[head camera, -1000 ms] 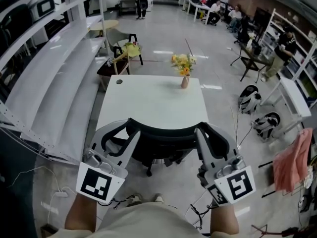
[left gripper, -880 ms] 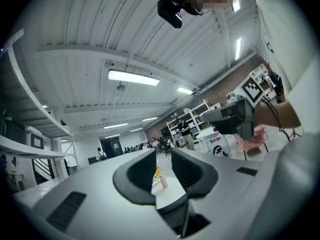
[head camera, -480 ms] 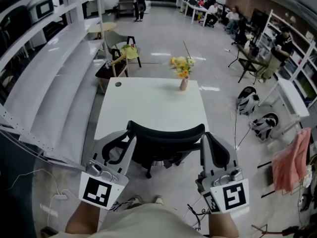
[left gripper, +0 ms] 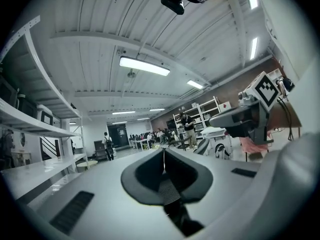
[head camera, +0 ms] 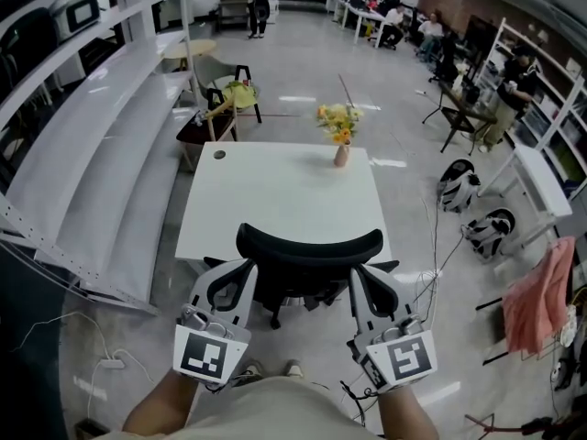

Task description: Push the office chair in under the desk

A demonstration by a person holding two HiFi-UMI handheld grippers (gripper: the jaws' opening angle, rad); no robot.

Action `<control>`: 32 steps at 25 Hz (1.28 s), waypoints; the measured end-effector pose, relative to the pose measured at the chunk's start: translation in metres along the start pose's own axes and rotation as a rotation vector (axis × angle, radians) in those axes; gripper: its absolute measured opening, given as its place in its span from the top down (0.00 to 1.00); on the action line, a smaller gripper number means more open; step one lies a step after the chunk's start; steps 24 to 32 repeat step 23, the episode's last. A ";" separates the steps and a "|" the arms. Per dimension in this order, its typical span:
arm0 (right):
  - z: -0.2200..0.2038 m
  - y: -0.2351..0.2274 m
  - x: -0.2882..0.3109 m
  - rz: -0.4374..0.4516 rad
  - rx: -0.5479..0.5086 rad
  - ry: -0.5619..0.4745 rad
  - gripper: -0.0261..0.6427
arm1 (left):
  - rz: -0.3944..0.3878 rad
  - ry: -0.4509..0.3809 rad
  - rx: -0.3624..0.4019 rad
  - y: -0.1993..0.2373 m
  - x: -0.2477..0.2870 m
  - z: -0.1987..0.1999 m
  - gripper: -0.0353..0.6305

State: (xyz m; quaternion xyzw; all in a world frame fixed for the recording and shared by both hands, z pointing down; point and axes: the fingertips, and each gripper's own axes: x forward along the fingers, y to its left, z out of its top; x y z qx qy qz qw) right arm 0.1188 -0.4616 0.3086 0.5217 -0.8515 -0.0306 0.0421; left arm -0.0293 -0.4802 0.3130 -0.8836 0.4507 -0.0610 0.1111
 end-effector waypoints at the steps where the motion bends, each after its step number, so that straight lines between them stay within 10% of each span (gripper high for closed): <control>1: -0.004 0.001 0.001 0.003 0.001 0.011 0.95 | 0.005 0.005 -0.011 0.001 -0.001 -0.004 0.93; 32: -0.007 0.021 0.011 0.046 -0.061 0.035 0.95 | -0.001 0.036 -0.028 0.005 -0.002 -0.016 0.94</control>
